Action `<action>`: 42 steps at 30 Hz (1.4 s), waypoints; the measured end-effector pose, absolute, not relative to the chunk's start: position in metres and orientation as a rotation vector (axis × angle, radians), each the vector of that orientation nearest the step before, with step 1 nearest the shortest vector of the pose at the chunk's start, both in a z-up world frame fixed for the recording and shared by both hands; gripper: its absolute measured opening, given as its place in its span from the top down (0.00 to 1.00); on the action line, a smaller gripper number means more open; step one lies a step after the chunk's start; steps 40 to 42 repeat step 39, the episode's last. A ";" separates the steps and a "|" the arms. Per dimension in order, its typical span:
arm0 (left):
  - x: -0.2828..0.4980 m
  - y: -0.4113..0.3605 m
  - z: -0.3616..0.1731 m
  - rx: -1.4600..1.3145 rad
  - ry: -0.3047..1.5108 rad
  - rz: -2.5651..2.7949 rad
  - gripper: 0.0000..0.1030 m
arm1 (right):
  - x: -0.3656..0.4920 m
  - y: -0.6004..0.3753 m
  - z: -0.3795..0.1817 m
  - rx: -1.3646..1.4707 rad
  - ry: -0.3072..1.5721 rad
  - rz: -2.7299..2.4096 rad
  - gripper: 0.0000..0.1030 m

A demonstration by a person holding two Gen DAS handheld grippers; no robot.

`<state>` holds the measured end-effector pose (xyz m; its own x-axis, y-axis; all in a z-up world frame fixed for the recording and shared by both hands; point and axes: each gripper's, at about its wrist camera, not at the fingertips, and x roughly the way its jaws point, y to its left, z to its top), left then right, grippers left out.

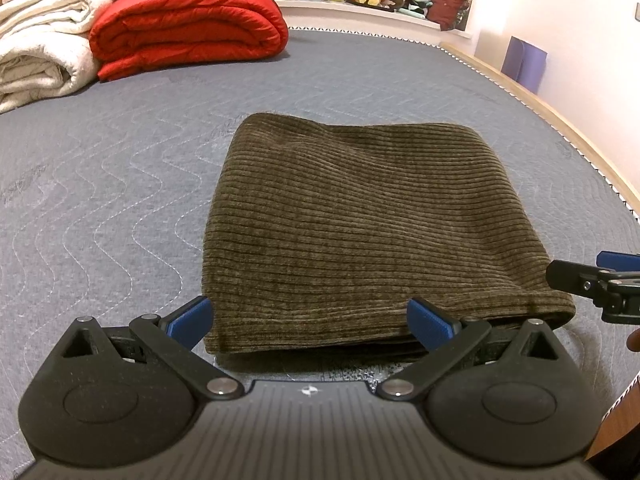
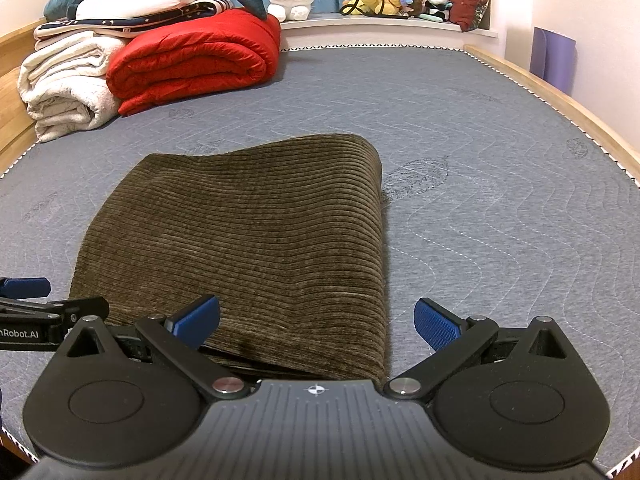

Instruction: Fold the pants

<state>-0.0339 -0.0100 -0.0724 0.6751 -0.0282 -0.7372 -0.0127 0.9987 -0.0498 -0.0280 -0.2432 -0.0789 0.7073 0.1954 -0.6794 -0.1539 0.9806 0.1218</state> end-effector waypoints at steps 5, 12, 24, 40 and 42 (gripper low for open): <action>-0.034 -0.011 -0.072 -0.047 0.826 -0.012 0.00 | -0.028 -0.243 -0.079 0.057 0.761 0.195 0.01; -0.035 -0.011 -0.072 -0.048 0.823 -0.012 0.00 | -0.028 -0.243 -0.079 0.058 0.761 0.195 0.01; -0.036 -0.012 -0.070 -0.046 0.818 -0.019 0.00 | -0.028 -0.242 -0.079 0.059 0.761 0.194 0.01; -0.037 -0.012 -0.068 -0.039 0.804 -0.034 0.00 | -0.028 -0.243 -0.079 0.060 0.759 0.196 0.01; -0.037 -0.012 -0.068 -0.039 0.804 -0.034 0.00 | -0.028 -0.243 -0.079 0.060 0.759 0.196 0.01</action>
